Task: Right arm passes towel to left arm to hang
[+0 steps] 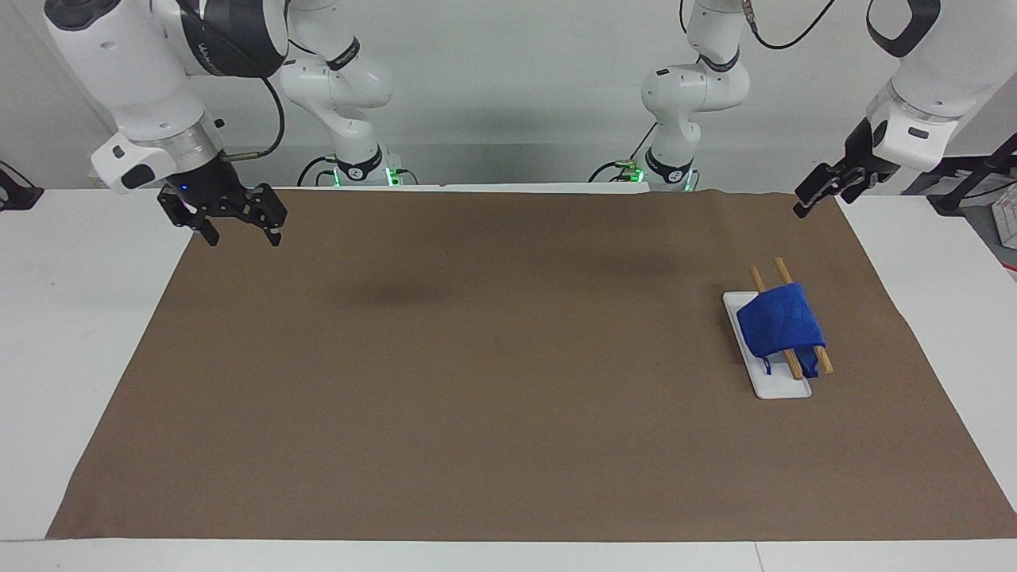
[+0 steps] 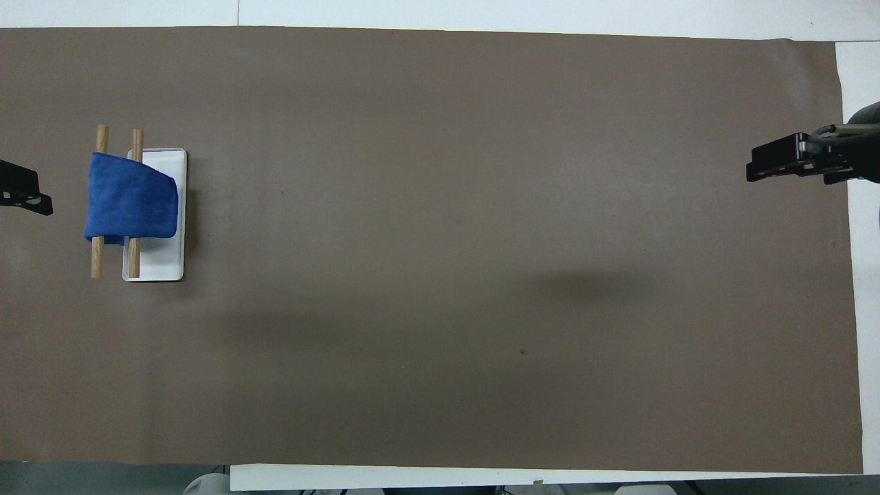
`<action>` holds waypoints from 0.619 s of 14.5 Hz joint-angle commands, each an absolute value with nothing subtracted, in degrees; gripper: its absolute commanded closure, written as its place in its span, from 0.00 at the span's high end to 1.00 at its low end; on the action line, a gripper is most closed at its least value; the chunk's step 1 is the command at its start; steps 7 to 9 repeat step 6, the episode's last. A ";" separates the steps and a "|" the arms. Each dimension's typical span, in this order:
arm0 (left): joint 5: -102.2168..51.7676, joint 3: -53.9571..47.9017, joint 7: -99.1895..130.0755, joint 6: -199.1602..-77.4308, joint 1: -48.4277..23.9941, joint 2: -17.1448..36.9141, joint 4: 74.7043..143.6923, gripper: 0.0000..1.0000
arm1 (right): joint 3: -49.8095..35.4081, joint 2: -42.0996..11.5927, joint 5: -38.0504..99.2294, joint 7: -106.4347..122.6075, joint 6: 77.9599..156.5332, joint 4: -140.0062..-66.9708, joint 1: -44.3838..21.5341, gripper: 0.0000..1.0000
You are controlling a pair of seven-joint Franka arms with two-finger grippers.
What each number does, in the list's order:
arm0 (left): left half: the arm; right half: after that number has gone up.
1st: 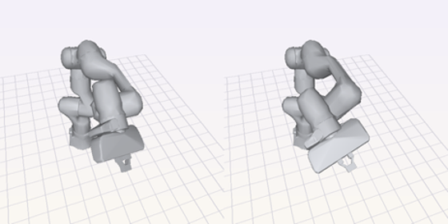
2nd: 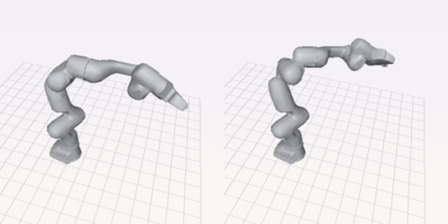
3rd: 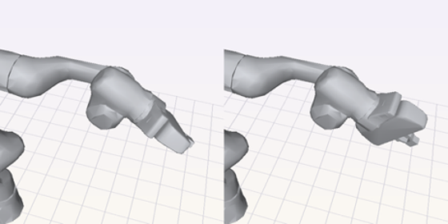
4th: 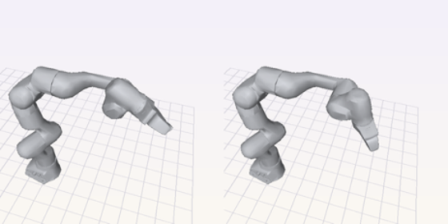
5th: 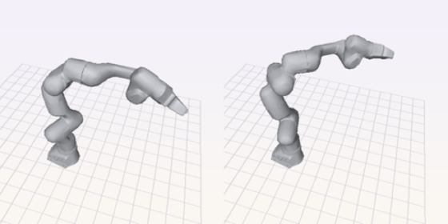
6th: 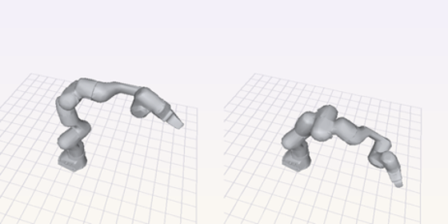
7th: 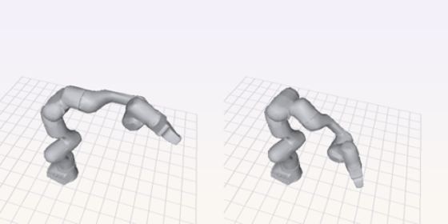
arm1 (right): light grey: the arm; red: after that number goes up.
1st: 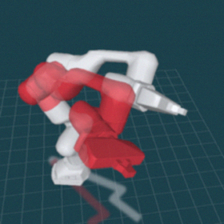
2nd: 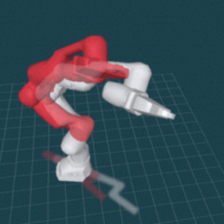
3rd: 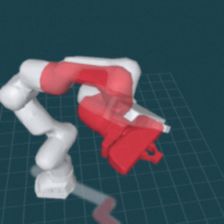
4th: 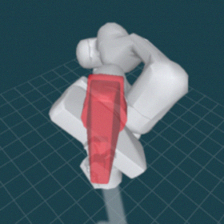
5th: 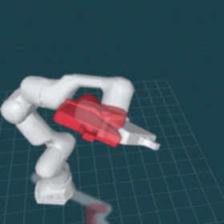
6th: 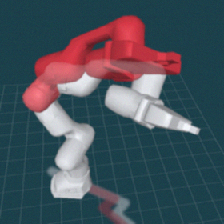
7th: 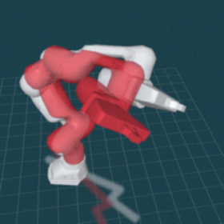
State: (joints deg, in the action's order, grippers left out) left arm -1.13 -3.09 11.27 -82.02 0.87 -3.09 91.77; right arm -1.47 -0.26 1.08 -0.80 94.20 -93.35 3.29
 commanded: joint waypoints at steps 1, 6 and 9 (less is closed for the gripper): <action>-0.35 -2.20 8.36 -79.28 -0.88 -1.93 89.47 1.00 | -1.67 0.88 1.41 -1.14 93.69 -94.48 3.60 1.00; -0.88 -1.93 4.66 -78.75 -1.76 -3.69 91.14 1.00 | -1.76 0.88 1.41 -1.14 93.69 -94.48 3.60 1.00; -0.88 -1.93 4.66 -78.75 -1.76 -3.69 91.14 1.00 | -1.76 0.88 1.41 -1.14 93.69 -94.48 3.60 1.00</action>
